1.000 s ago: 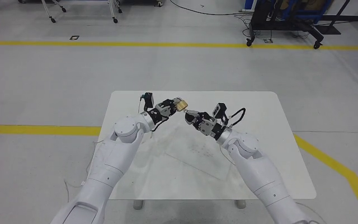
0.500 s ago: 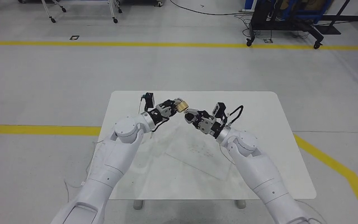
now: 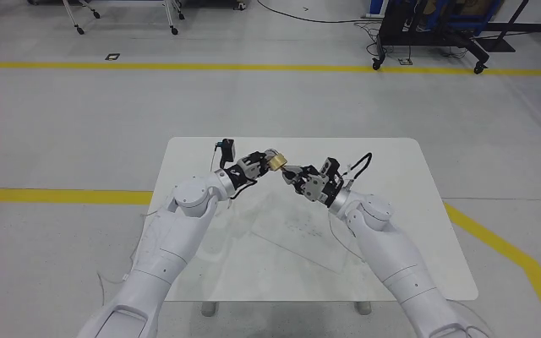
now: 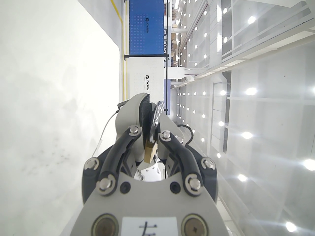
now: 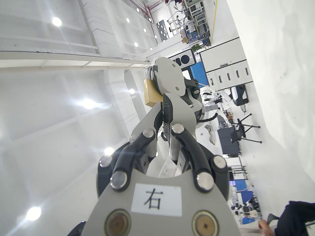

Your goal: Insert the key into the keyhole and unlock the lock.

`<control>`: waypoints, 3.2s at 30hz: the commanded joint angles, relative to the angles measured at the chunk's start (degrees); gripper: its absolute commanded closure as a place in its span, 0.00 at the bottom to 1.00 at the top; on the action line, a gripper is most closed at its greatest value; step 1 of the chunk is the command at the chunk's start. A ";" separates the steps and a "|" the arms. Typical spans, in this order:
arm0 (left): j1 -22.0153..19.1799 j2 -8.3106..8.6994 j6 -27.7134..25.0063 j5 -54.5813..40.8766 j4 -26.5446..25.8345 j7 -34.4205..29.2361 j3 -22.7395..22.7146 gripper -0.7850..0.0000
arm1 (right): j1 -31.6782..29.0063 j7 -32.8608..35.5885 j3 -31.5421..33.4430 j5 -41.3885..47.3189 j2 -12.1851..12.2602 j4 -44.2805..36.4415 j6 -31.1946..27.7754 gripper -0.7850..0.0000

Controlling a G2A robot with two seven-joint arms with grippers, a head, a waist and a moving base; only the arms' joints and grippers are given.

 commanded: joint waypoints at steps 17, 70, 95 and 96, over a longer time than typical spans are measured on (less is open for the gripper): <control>1.91 0.41 -6.78 7.13 -3.26 4.04 0.06 1.00 | 4.45 10.63 0.96 8.18 0.38 7.43 14.21 1.00; -9.28 -2.21 12.51 29.31 9.77 -10.93 16.53 0.00 | -11.38 -6.61 11.76 -12.60 3.97 -13.25 -12.77 0.00; -2.05 1.62 -5.41 20.32 -2.57 0.08 -0.92 0.00 | -24.00 -31.71 19.22 -33.98 4.04 -24.62 -43.40 0.00; -2.05 1.62 -5.41 20.32 -2.57 0.08 -0.92 0.00 | -24.96 -33.58 19.38 -35.12 3.92 -24.87 -44.70 0.00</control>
